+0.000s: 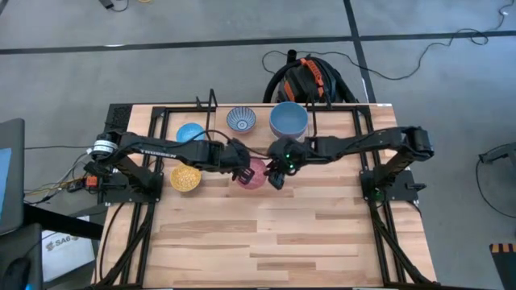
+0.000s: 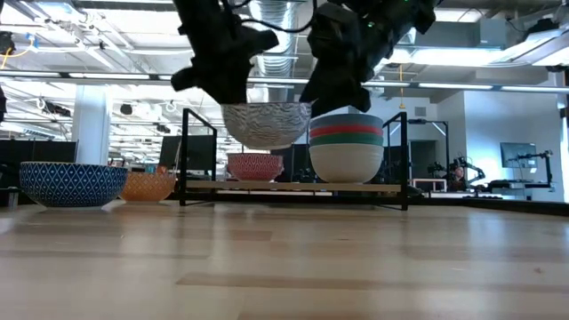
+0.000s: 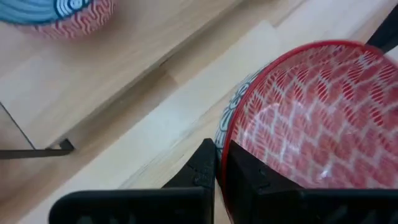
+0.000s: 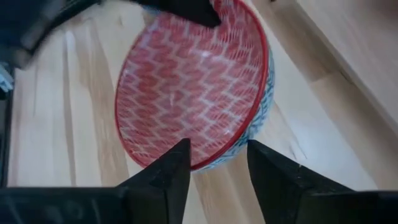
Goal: Place and stack bowls onto a shelf
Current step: Stack the small red bowl on the small blue bowl on the shelf
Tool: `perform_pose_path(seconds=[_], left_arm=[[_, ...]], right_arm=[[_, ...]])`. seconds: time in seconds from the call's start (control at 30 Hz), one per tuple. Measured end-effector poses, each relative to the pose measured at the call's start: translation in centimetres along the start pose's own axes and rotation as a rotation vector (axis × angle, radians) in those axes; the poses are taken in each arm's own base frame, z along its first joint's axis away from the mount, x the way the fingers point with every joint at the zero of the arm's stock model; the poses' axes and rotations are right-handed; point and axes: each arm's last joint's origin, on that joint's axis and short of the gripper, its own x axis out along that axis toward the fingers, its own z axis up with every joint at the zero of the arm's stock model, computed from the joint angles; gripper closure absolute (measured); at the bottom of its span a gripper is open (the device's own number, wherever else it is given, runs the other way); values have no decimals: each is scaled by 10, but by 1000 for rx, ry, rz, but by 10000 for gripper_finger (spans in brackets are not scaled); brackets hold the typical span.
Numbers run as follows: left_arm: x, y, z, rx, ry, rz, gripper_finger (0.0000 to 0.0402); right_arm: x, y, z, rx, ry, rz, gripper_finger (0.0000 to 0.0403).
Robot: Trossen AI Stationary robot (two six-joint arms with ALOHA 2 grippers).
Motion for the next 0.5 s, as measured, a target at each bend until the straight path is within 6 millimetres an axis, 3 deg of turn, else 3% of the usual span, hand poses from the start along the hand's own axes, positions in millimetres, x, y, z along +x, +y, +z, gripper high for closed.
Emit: perform_pose_path(seconds=[0.2, 0.5], left_arm=[[-17, -9, 8, 10, -20, -4, 401], [-26, -16, 18, -176, -57, -59, 401]], right_arm=[[-1, 4, 1, 53, -53, -61, 223], [-2, -3, 4, 180, -106, -138, 244]])
